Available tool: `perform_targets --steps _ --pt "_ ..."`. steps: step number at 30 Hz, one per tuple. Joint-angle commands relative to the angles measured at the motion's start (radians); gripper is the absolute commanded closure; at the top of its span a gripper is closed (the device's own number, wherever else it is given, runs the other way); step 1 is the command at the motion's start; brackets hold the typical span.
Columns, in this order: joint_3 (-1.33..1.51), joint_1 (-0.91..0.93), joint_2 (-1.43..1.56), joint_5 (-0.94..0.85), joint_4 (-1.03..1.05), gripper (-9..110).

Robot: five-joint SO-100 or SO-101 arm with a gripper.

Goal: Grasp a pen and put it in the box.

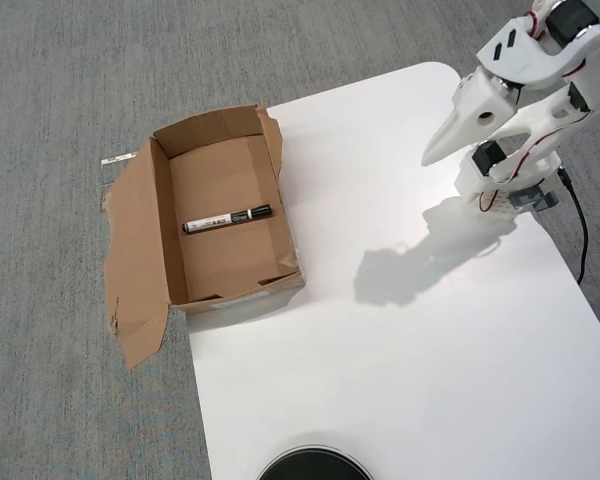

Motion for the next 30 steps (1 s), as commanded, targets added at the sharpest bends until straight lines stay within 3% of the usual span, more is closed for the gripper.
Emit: perform_targets --steps 1,6,11,17,30 --pt "0.171 0.002 0.092 -0.005 -0.164 101" --pt "0.441 0.002 0.253 -0.041 -0.370 101" --pt "0.654 0.016 0.437 -0.220 -0.480 101" --pt "0.803 0.076 0.577 -0.387 -0.494 101" --pt "1.045 0.074 0.773 -0.525 -0.494 101"
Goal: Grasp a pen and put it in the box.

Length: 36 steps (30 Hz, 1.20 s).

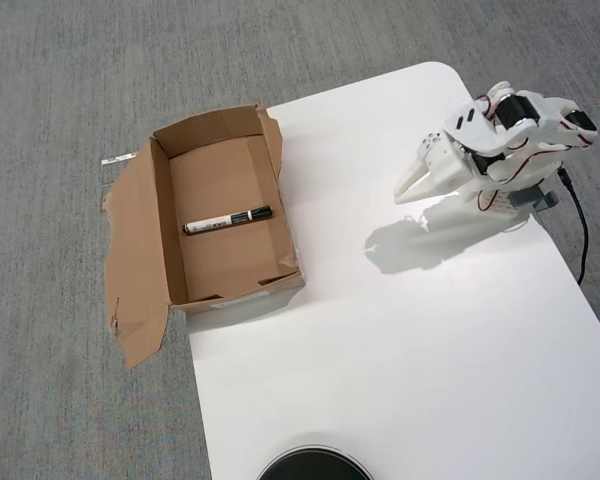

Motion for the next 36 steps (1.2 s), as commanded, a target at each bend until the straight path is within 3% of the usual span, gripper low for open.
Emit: perform_targets --steps 1,14,26,36 --pt "0.058 0.002 0.064 -0.035 -0.015 101" --pt "0.159 -0.004 0.064 -0.117 -0.034 101" --pt "0.351 -0.007 0.064 -0.214 -0.446 101" --pt "0.352 0.002 0.064 -0.240 -0.462 101"
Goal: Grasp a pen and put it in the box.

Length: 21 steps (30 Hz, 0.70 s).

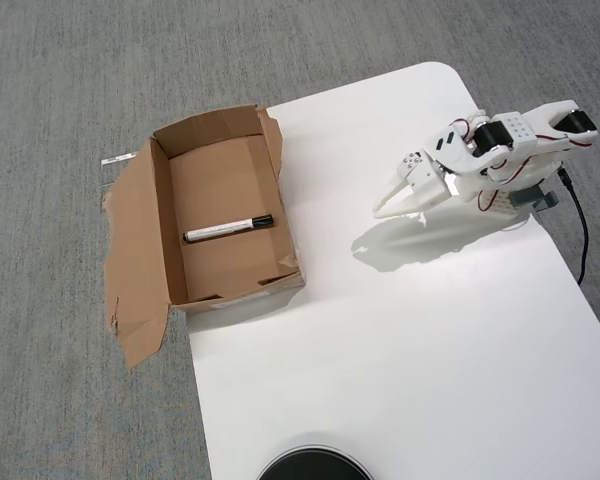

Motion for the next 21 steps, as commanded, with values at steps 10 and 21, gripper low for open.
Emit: perform_targets --steps 10,21 --pt "0.031 0.012 0.061 0.389 0.048 101" --pt "0.031 0.004 0.063 1.185 0.351 101"
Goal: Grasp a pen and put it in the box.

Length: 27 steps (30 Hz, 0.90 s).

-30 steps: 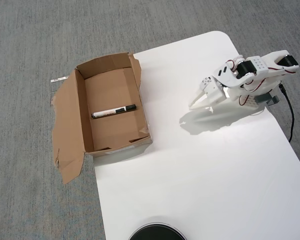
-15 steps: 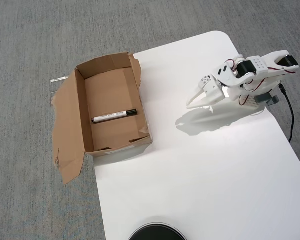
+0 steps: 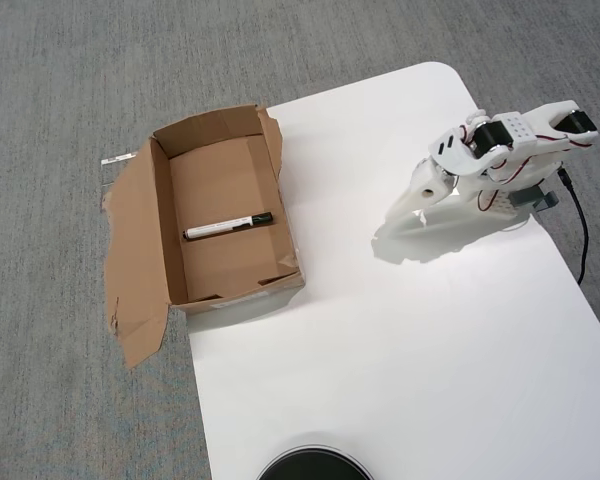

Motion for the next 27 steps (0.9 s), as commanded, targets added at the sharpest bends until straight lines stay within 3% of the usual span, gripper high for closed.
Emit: perform_targets --steps 1,5,27 --pt "0.030 -0.002 0.063 0.271 0.081 101" --pt "0.030 0.004 0.063 0.349 0.141 101" --pt "0.028 0.010 0.063 0.354 0.156 101"
